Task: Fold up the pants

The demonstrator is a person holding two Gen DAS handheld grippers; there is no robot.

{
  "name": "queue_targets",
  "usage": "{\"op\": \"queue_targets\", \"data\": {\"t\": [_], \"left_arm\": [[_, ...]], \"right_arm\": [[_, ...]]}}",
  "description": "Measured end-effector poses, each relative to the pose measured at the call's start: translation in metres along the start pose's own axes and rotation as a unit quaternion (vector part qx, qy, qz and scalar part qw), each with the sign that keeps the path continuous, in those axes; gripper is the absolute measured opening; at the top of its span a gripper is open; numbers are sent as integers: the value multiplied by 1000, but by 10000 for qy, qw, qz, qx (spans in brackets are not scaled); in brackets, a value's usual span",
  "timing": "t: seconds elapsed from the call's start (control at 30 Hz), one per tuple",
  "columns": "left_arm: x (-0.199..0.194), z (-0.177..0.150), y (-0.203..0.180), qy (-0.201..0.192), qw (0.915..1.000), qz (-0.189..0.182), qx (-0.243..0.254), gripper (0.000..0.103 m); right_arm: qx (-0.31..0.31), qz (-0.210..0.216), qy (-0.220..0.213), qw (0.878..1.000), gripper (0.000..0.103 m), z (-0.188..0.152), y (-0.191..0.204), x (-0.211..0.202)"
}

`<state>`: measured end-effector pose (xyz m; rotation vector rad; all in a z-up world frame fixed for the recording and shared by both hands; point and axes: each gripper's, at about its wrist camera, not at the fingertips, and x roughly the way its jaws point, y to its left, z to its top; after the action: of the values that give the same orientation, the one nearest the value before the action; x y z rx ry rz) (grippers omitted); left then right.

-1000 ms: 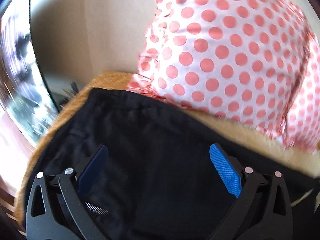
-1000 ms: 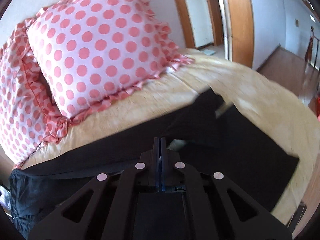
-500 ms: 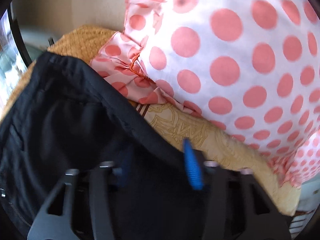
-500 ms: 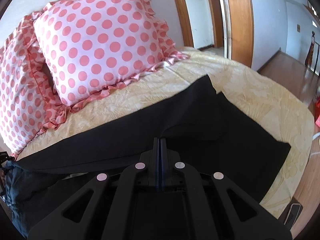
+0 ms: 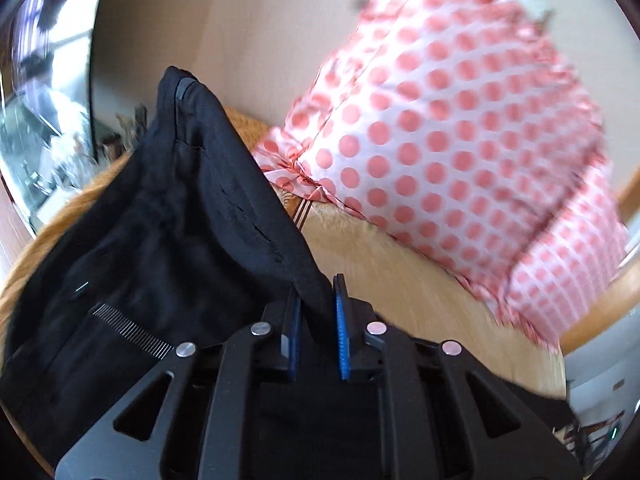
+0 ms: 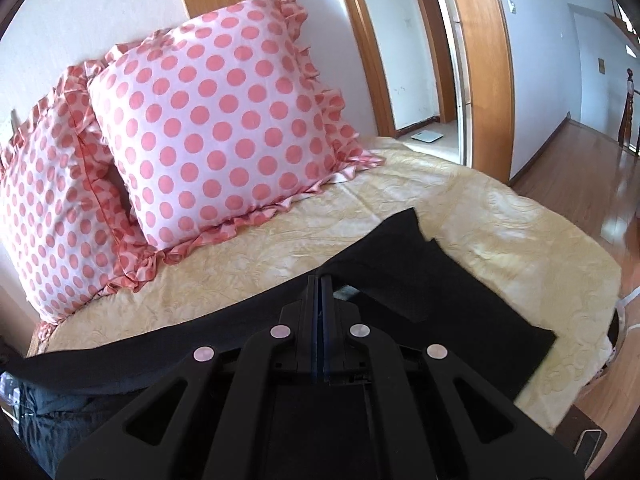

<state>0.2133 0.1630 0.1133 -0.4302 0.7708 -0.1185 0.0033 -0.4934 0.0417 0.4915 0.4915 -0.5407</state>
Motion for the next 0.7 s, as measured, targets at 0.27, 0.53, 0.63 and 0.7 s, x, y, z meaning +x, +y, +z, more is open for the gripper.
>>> {"op": "queue_targets", "data": {"t": [0.27, 0.53, 0.63, 0.7], "left_arm": [[-69, -115, 23, -281, 9994, 221, -16, 14], [-80, -185, 57, -376, 9972, 486, -426, 8], [-88, -192, 57, -556, 9959, 560, -449, 8], [-94, -195, 53, -683, 9949, 597, -431, 8]], "right_arm": [[144, -108, 284, 9994, 1, -31, -37, -16], [695, 41, 623, 9956, 1, -67, -79, -22], [925, 116, 750, 9928, 1, -77, -90, -20], [1077, 197, 786, 9909, 1, -82, -97, -19]]}}
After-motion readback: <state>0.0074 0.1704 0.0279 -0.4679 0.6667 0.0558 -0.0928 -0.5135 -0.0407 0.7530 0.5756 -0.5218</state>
